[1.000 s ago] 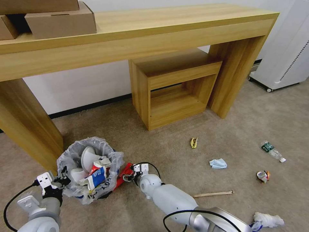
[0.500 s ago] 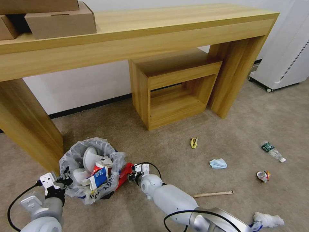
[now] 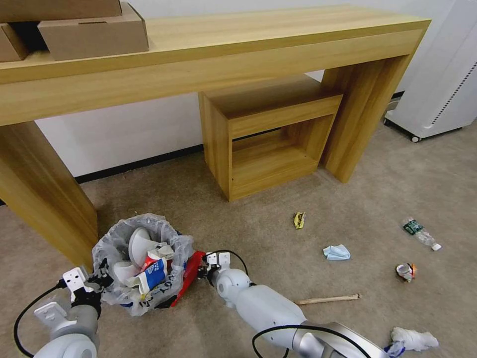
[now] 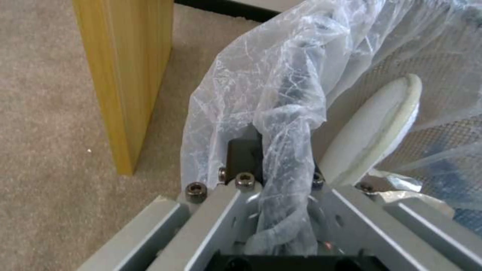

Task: Pick up the trash bin and place the garbage on the floor into it.

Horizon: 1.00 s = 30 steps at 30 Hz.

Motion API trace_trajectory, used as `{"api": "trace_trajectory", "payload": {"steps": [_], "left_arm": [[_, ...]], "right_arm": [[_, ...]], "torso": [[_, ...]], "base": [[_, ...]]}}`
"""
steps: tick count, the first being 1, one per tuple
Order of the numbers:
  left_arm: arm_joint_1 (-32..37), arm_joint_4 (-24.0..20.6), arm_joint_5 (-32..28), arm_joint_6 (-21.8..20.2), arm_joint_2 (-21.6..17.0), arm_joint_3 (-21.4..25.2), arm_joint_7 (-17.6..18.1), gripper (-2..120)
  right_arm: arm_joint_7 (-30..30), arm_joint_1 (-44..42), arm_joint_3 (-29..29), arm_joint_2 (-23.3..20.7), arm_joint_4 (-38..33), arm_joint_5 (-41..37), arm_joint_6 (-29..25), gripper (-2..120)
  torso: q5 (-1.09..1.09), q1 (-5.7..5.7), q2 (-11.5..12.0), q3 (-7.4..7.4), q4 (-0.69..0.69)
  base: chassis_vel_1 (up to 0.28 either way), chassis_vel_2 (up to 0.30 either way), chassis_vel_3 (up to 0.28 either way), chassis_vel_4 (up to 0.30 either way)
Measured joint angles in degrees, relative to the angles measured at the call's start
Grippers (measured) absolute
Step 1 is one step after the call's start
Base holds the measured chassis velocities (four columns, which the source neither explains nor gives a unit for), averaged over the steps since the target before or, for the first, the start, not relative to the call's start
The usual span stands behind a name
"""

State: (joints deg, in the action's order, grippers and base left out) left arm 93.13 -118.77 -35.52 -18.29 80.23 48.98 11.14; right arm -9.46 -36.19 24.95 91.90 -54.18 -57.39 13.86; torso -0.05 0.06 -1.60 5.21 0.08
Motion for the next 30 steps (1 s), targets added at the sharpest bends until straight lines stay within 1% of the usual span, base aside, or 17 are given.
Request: {"api": "trace_trajectory", "payload": {"steps": [1, 3, 4, 6, 7, 9, 11, 13, 15, 17, 20, 22, 24, 25, 27, 29, 30], "left_arm": [[-0.1, 0.1, -0.2, 0.0, -0.3, 0.1, 0.0, 1], [-0.3, 0.4, -0.4, 0.0, -0.8, 0.2, 0.2, 1], [-0.3, 0.4, -0.4, 0.0, -0.8, 0.2, 0.2, 1], [-0.5, 0.7, -0.7, 0.0, -1.2, 0.1, 0.3, 1], [-0.7, 0.8, -0.8, 0.0, -1.3, 0.1, 0.3, 1], [-0.7, 0.9, -0.8, 0.0, -1.3, 0.1, 0.3, 1], [-0.8, 1.3, -0.8, -0.1, -1.5, 0.1, 0.4, 1], [-0.8, 1.3, -0.8, -0.1, -1.5, 0.1, 0.4, 1], [-0.8, 1.5, -1.0, -0.2, -1.7, 0.1, 0.4, 1], [-0.7, 1.5, -1.1, -0.4, -1.8, 0.1, 0.5, 1], [-0.4, 1.1, -2.0, -1.4, -2.0, 0.1, 1.1, 1], [-0.2, 0.9, -2.1, -1.6, -2.1, 0.1, 1.1, 1], [0.0, 0.7, -2.2, -2.0, -2.2, 0.1, 1.2, 1], [0.0, 0.7, -2.2, -2.0, -2.2, 0.1, 1.2, 1], [0.0, 0.7, -2.2, -2.2, -2.4, 0.0, 1.3, 1], [0.0, 0.7, -2.3, -2.2, -2.4, -0.1, 1.3, 1], [0.0, 0.7, -2.3, -2.3, -2.5, -0.1, 1.3, 1]], "right_arm": [[0.0, -0.3, -0.6, -1.1, -2.1, -0.4, 0.0, 0], [-0.2, -0.7, -1.8, -3.8, -5.1, -0.9, -0.1, 0], [-0.2, -0.7, -1.8, -3.8, -5.1, -0.9, -0.1, 0], [-0.7, -1.2, -3.0, -6.9, -9.0, -1.5, 0.0, 0], [-1.0, -1.5, -3.5, -8.3, -10.7, -1.6, 0.1, 0], [-1.2, -1.8, -3.8, -9.2, -11.9, -1.7, 0.3, 0], [-1.7, -2.5, -4.5, -11.1, -14.9, -1.9, 0.6, 0], [-1.7, -2.6, -4.6, -11.4, -15.3, -1.9, 0.6, 0], [-1.5, -3.3, -5.5, -13.3, -19.0, -2.0, 0.4, 0], [-1.0, -3.6, -6.0, -14.2, -20.7, -2.0, 0.0, 0], [1.5, -4.5, -7.5, -16.7, -25.8, -1.8, -2.4, 0], [2.4, -4.8, -8.0, -17.4, -27.4, -1.6, -3.2, 0], [4.6, -5.5, -9.4, -19.5, -31.3, -1.4, -5.2, 0], [4.6, -5.5, -9.4, -19.5, -31.3, -1.4, -5.2, 0], [6.5, -6.3, -11.0, -21.9, -35.9, -1.6, -6.5, 0], [6.8, -6.5, -11.5, -22.7, -37.0, -1.7, -6.9, 0], [7.2, -6.9, -12.1, -23.9, -38.8, -1.8, -7.3, 0]], "torso": [[0.02, 0.00, 0.0, 0.00, -0.02], [-0.06, 0.00, 0.0, 0.00, 0.02], [-0.06, 0.00, 0.0, 0.00, 0.02], [0.00, 0.00, 0.0, 0.00, 0.03], [-0.02, 0.00, 0.0, 0.00, 0.04], [-0.02, 0.01, 0.0, 0.00, 0.04], [-0.01, 0.00, 0.0, 0.00, 0.02], [-0.01, 0.00, 0.0, 0.00, 0.02], [-0.01, 0.01, 0.0, 0.00, 0.03], [-0.01, 0.01, 0.0, 0.00, 0.02], [-0.02, 0.01, 0.0, 0.00, 0.03], [-0.02, 0.01, 0.0, 0.00, 0.02], [-0.01, 0.01, 0.0, 0.00, 0.01], [-0.01, 0.01, 0.0, 0.00, 0.01], [-0.02, 0.01, 0.0, 0.00, 0.02], [0.00, 0.01, 0.0, 0.00, 0.01], [-0.01, 0.01, 0.0, 0.00, 0.01]], "base": [[0.000, 0.000, 0.000, 0.000], [0.000, 0.000, 0.000, 0.000], [0.000, 0.000, 0.000, 0.000], [0.000, 0.000, 0.000, 0.000], [0.000, 0.000, 0.000, 0.000], [0.000, 0.000, 0.000, 0.000], [0.000, 0.000, 0.000, 0.000], [0.000, 0.000, 0.000, 0.000], [0.000, 0.000, 0.000, 0.000], [0.000, 0.000, 0.000, 0.000], [0.000, 0.000, 0.000, 0.000], [0.000, 0.000, 0.000, 0.000], [0.000, 0.000, 0.000, 0.000], [0.000, 0.000, 0.000, 0.000], [0.000, 0.000, 0.000, 0.000], [0.000, 0.000, 0.000, 0.000], [0.000, 0.000, 0.000, 0.000]]}}
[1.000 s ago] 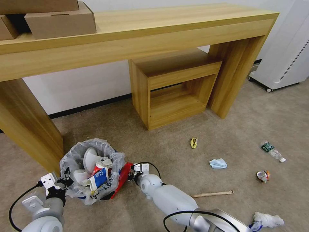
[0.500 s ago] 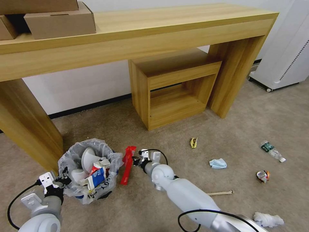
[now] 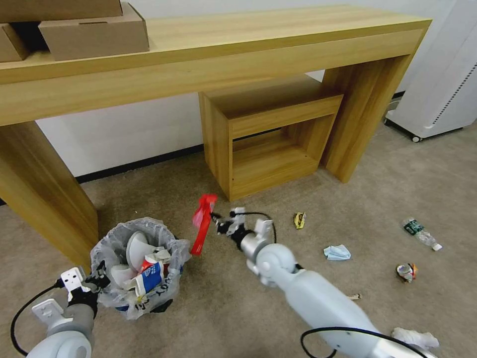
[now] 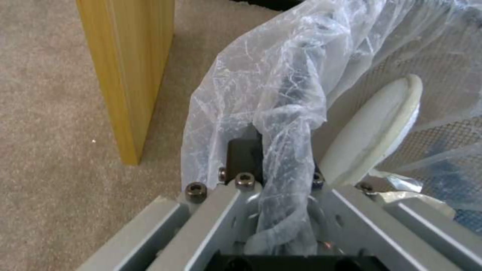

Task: Pick up the trash bin and place the garbage on the floor into it.

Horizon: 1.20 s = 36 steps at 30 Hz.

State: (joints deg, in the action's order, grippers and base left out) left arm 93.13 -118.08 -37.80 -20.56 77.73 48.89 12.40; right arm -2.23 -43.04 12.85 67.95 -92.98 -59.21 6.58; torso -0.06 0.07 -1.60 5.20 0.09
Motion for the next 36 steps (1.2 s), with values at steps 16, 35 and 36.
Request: {"api": "trace_trajectory", "payload": {"steps": [16, 35, 36], "left_arm": [[0.2, -1.1, 0.0, -0.3, -0.4, -0.6, 0.0, 1], [1.5, -4.3, -0.2, -0.4, 0.7, -0.3, -0.2, 1], [1.6, -4.4, -0.2, -0.4, 0.7, -0.2, -0.2, 1]], "right_arm": [[10.2, 2.9, 1.5, -11.7, -18.6, -6.0, -6.8, 0], [13.4, 12.8, 20.5, -3.5, -3.7, 2.4, -8.8, 0], [13.4, 13.3, 21.4, -2.1, -2.2, 2.7, -9.2, 0]], "torso": [[-0.01, 0.00, 0.0, 0.00, 0.01], [-0.02, 0.00, 0.0, 0.00, 0.01], [-0.03, 0.00, 0.0, 0.01, 0.01]], "base": [[0.000, 0.000, 0.000, 0.000], [0.000, 0.000, 0.000, 0.000], [0.000, 0.000, 0.000, 0.000]]}}
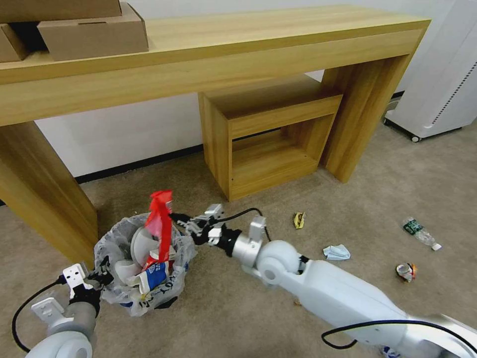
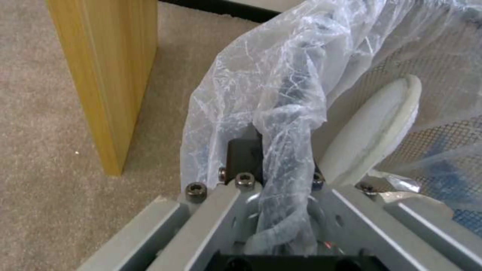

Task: Pick up the trash bin and place the garbage on the floor into it.

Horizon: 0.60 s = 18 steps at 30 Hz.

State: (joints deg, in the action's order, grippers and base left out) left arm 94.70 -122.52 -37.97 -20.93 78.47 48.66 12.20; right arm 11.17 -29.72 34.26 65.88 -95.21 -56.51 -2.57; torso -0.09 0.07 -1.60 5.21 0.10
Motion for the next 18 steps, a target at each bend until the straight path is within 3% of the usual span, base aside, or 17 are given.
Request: {"api": "trace_trajectory", "payload": {"steps": [6, 18], "left_arm": [[0.3, -0.5, 0.0, 0.0, 0.3, 0.2, -0.1, 1], [0.4, -0.8, -0.2, 0.0, 0.1, 0.4, -0.1, 1]], "right_arm": [[0.5, 2.3, 3.4, 5.7, 7.4, 2.2, -1.4, 0], [0.6, 2.3, 5.6, 6.3, 11.0, 6.3, -2.6, 0]], "torso": [[0.02, 0.00, 0.0, 0.00, -0.02], [0.02, 0.00, 0.0, 0.00, 0.00]], "base": [[0.000, 0.000, 0.000, 0.000], [0.000, 0.000, 0.000, 0.000]]}}
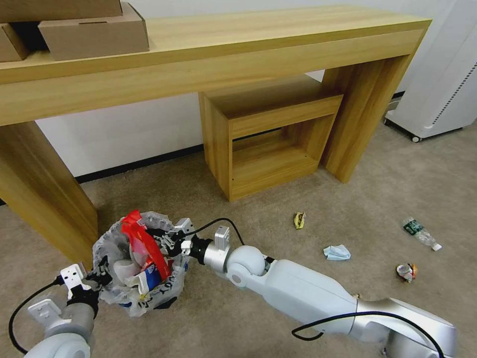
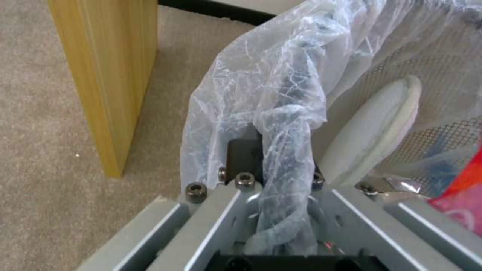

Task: Pick up the trash bin and place the garbage on the floor into it.

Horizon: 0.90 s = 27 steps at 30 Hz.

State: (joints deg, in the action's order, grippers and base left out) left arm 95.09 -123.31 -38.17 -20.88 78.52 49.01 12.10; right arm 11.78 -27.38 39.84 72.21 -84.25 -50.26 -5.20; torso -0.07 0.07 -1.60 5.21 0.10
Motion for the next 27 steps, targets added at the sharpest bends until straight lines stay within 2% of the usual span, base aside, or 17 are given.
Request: {"api": "trace_trajectory", "payload": {"steps": [3, 8, 10, 17, 19, 22, 23, 26, 27], "left_arm": [[0.0, -0.1, 0.0, 0.0, 0.0, 0.1, 0.0, 1], [0.1, -0.1, 0.0, 0.0, -0.1, 0.2, 0.1, 1], [0.1, -0.1, 0.0, 0.0, -0.1, 0.2, 0.1, 1], [-0.1, 0.6, -0.1, 0.0, -0.1, 0.3, 0.1, 1], [-0.2, 0.6, -0.1, 0.0, -0.2, 0.3, 0.1, 1], [-0.2, 0.7, -0.1, 0.0, -0.2, 0.3, 0.2, 1], [-0.2, 0.7, -0.1, 0.0, -0.2, 0.3, 0.2, 1], [-0.3, 0.7, -0.2, 0.0, -0.2, 0.3, 0.2, 1], [-0.3, 0.7, -0.2, 0.0, -0.2, 0.3, 0.2, 1]], "right_arm": [[-0.1, -0.2, 0.2, -0.2, 0.0, 0.5, 0.0, 3], [-0.5, -0.6, 0.2, -0.8, -0.3, 0.8, 0.0, 22], [-0.5, -0.7, 0.0, -0.9, -0.5, 0.8, -0.1, 25], [-0.7, -1.4, -2.0, -2.9, -3.6, 0.4, -0.1, 56], [-0.7, -1.6, -2.3, -3.3, -4.2, 0.2, -0.1, 60], [-0.9, -2.1, -2.7, -4.3, -5.7, 0.0, 0.0, 74], [-0.9, -2.1, -2.7, -4.3, -5.7, 0.0, 0.0, 74], [-1.0, -2.5, -2.9, -4.6, -6.6, 0.0, 0.1, 88], [-1.0, -2.5, -2.9, -4.6, -6.6, 0.0, 0.1, 88]], "torso": [[0.01, 0.00, 0.0, 0.00, 0.00], [0.00, 0.00, 0.0, 0.00, 0.00], [0.00, 0.00, 0.0, 0.00, 0.00], [0.01, 0.00, 0.0, 0.00, 0.00], [0.01, 0.00, 0.0, 0.00, 0.00], [0.00, 0.00, 0.0, 0.00, 0.00], [0.00, 0.00, 0.0, 0.00, 0.00], [0.00, 0.00, 0.0, 0.00, 0.00], [0.00, 0.00, 0.0, 0.00, 0.00]], "base": [[0.000, 0.000, 0.000, 0.000], [0.000, 0.000, 0.000, 0.000], [0.000, 0.000, 0.000, 0.000], [0.000, 0.000, 0.000, 0.000], [0.000, 0.000, 0.000, 0.000], [0.000, 0.000, 0.000, 0.000], [0.000, 0.000, 0.000, 0.000], [0.000, 0.000, 0.000, 0.000], [0.000, 0.000, 0.000, 0.000]]}}
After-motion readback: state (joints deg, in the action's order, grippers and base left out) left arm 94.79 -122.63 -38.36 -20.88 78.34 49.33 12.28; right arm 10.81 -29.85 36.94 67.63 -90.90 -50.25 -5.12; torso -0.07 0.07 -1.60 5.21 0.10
